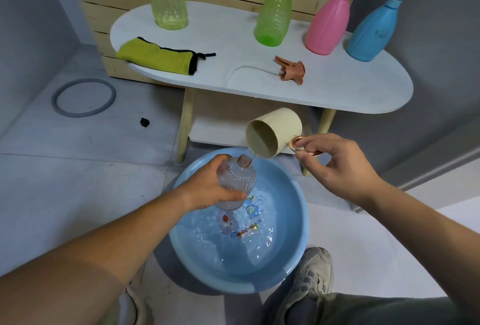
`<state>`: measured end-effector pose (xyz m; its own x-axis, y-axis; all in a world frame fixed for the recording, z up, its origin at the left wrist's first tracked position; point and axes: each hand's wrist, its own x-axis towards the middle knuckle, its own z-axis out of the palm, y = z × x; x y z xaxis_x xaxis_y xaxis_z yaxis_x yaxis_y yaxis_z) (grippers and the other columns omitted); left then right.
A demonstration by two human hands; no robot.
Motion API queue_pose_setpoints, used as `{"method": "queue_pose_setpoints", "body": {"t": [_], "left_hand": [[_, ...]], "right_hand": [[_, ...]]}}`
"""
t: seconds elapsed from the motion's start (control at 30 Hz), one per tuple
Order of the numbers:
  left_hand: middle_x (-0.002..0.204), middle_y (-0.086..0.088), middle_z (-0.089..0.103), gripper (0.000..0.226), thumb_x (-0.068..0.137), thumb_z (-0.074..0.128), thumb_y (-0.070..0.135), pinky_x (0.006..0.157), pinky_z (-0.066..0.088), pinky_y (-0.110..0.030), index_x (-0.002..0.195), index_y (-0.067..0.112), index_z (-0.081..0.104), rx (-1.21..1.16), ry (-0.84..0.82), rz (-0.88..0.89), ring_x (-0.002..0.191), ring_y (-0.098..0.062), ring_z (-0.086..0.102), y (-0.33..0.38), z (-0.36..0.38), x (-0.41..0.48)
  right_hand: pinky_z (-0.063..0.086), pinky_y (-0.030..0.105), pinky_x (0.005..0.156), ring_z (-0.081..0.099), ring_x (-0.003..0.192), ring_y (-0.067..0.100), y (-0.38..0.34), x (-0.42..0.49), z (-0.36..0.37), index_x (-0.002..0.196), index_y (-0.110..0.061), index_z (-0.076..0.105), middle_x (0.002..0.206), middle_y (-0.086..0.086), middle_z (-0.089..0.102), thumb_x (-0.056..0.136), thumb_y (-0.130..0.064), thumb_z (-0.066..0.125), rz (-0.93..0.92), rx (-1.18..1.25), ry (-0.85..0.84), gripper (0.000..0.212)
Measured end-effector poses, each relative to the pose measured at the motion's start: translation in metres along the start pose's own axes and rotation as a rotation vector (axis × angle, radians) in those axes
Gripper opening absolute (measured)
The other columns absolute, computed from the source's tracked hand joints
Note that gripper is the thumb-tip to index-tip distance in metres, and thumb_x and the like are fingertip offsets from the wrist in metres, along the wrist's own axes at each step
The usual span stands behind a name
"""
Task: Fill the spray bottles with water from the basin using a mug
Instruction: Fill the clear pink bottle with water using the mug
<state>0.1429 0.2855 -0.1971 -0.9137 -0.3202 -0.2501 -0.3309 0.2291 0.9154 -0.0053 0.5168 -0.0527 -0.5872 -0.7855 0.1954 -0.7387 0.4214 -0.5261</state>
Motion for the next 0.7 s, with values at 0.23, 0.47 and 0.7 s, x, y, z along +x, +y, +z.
{"method": "queue_pose_setpoints", "body": {"t": [0.23, 0.47, 0.7], "left_hand": [[0.131, 0.01, 0.06, 0.095, 0.061, 0.099, 0.035, 0.107, 0.046, -0.029, 0.141, 0.03, 0.046, 0.027, -0.01, 0.001, 0.122, -0.008, 0.058, -0.0007, 0.0003, 0.0016], [0.126, 0.013, 0.062, 0.11, 0.043, 0.091, 0.058, 0.098, 0.049, -0.021, 0.139, 0.031, 0.045, 0.003, -0.022, -0.025, 0.116, -0.003, 0.061, -0.001, 0.0017, 0.0001], [0.13, 0.008, 0.06, 0.103, 0.057, 0.098, 0.041, 0.106, 0.05, -0.033, 0.143, 0.027, 0.043, 0.011, -0.032, -0.044, 0.122, -0.011, 0.059, -0.0004, 0.0011, -0.0007]], "right_hand": [[0.05, 0.027, 0.088, 0.063, 0.104, 0.013, 0.0006, 0.0006, 0.0006, 0.081, -0.01, 0.073, 0.107, -0.002, 0.074, 0.088, -0.021, 0.072, -0.09, -0.074, -0.001, 0.013], [0.048, 0.031, 0.091, 0.064, 0.105, 0.023, -0.0014, -0.0011, 0.0013, 0.087, -0.007, 0.076, 0.11, 0.005, 0.073, 0.087, -0.021, 0.073, -0.194, -0.168, -0.006, 0.015], [0.048, 0.034, 0.09, 0.065, 0.099, 0.029, -0.002, 0.0018, 0.0039, 0.082, -0.004, 0.074, 0.11, 0.009, 0.072, 0.086, -0.017, 0.074, -0.305, -0.21, 0.045, 0.013]]}}
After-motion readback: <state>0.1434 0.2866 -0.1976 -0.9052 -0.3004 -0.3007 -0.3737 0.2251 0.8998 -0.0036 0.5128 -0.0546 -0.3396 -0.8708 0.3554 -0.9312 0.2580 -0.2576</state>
